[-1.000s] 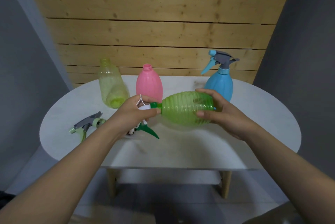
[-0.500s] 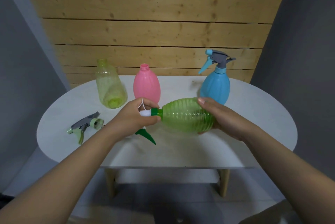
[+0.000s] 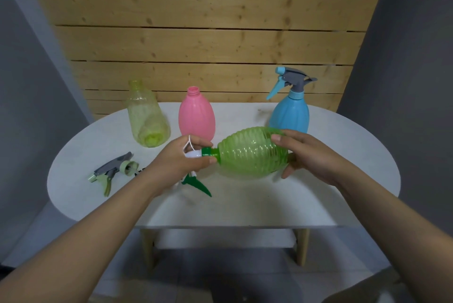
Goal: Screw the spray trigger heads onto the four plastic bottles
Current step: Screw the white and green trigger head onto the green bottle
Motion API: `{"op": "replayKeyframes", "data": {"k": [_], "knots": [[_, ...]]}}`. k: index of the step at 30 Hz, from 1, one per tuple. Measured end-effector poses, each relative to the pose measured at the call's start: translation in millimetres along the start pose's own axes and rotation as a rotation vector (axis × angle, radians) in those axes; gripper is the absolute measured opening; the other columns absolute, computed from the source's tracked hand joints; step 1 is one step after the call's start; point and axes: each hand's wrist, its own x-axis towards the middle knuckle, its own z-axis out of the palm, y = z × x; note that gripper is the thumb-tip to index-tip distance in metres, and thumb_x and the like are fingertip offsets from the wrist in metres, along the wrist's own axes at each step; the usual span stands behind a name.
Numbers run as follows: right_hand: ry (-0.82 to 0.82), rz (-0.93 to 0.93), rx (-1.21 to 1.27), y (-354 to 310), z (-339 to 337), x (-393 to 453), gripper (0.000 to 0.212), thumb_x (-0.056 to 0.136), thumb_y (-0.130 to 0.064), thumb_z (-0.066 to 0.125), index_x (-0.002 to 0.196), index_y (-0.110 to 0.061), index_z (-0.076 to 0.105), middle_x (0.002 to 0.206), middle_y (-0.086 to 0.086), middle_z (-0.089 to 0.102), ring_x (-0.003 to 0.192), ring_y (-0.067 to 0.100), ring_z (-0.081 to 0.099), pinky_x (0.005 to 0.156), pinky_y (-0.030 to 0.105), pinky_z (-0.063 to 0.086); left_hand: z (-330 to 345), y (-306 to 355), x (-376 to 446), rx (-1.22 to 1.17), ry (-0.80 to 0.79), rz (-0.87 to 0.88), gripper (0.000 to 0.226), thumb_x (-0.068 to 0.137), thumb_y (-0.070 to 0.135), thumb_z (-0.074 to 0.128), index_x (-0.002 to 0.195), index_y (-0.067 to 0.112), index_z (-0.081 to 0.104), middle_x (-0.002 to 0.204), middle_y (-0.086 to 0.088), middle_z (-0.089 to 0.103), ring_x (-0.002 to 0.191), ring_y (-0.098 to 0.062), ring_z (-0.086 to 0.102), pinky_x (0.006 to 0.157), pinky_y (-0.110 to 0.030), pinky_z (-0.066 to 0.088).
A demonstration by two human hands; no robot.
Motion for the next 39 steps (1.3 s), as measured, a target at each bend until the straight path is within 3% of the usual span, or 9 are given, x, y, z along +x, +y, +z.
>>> {"op": "replayKeyframes", "data": {"k": [2,7,11,16,22,27,31,36,39], "knots": [[-0.022,0.011,0.042,2,3,0,0.068,0.065,-0.058,0.068,0.117,-0.013,0.063,0.108,0.01,0.071,0.083,0.032,0.071,0.057,0.032,0.056,-6,2,1,-0.027,0.017,0.01,0.028,0.069,0.019,0.079,0.088,0.033,0.064,0.098,-0.005,0.06,0.058,-0.003,0.057,0.053,-0.019,0.046],[-0.075,0.077,0.072,6,6,3,0.055,0.076,-0.06,0.058,0.105,-0.014,0.066,0.084,0.013,0.075,0.067,0.034,0.072,0.05,0.03,0.054,-8,6,-2,0.03,-0.012,0.059,0.034,0.06,0.026,0.082,0.087,0.035,0.064,0.102,-0.005,0.062,0.071,-0.003,0.057,0.057,-0.017,0.048],[-0.061,0.153,0.042,6,10,5,0.078,0.068,-0.077,0.053,0.108,-0.011,0.061,0.084,0.013,0.072,0.054,0.032,0.068,0.046,0.028,0.053,-10,5,-2,0.105,-0.037,0.098,0.032,0.06,0.029,0.082,0.083,0.044,0.063,0.097,0.004,0.061,0.074,0.003,0.058,0.065,-0.016,0.047],[-0.083,0.191,-0.072,7,10,4,0.095,0.057,-0.083,0.046,0.11,-0.005,0.059,0.066,0.013,0.073,0.056,0.032,0.07,0.046,0.027,0.053,-9,1,-2,0.161,-0.055,0.112,0.029,0.062,0.025,0.082,0.08,0.039,0.064,0.091,0.01,0.061,0.072,0.008,0.058,0.059,-0.005,0.042],[-0.161,0.073,0.005,1,7,-2,0.065,0.073,-0.067,0.05,0.115,-0.019,0.063,0.112,0.007,0.071,0.094,0.025,0.072,0.071,0.031,0.06,-8,-2,3,0.126,0.017,0.056,0.027,0.063,0.019,0.081,0.078,0.032,0.063,0.079,0.01,0.061,0.054,0.006,0.055,0.048,-0.013,0.043],[-0.157,-0.043,0.064,0,1,-4,0.073,0.068,-0.032,0.071,0.137,-0.027,0.045,0.133,0.001,0.055,0.106,0.012,0.066,0.087,0.032,0.055,-6,-1,6,0.089,0.04,0.026,0.028,0.058,0.028,0.079,0.081,0.03,0.064,0.084,0.0,0.064,0.053,0.003,0.054,0.053,-0.023,0.046],[-0.118,-0.127,0.108,-1,-2,-1,0.068,0.06,-0.022,0.077,0.124,-0.031,0.056,0.117,0.001,0.063,0.095,0.01,0.069,0.075,0.028,0.058,-8,3,6,0.059,0.04,0.017,0.03,0.062,0.026,0.08,0.085,0.03,0.062,0.089,-0.003,0.06,0.051,-0.001,0.053,0.057,-0.029,0.046],[-0.13,-0.022,0.069,4,2,0,0.048,0.075,-0.048,0.07,0.114,-0.021,0.064,0.099,0.008,0.074,0.085,0.029,0.072,0.059,0.031,0.057,-15,6,-1,0.069,-0.081,0.067,0.03,0.064,0.022,0.083,0.083,0.034,0.063,0.089,0.005,0.062,0.062,0.003,0.057,0.056,-0.018,0.047],[-0.136,0.074,0.008,4,8,1,0.071,0.071,-0.067,0.058,0.114,-0.011,0.063,0.084,0.009,0.075,0.065,0.032,0.072,0.046,0.026,0.051,-15,6,-2,0.107,-0.085,0.087,0.032,0.064,0.019,0.083,0.084,0.034,0.064,0.094,0.006,0.06,0.07,0.007,0.058,0.059,-0.009,0.046]]}}
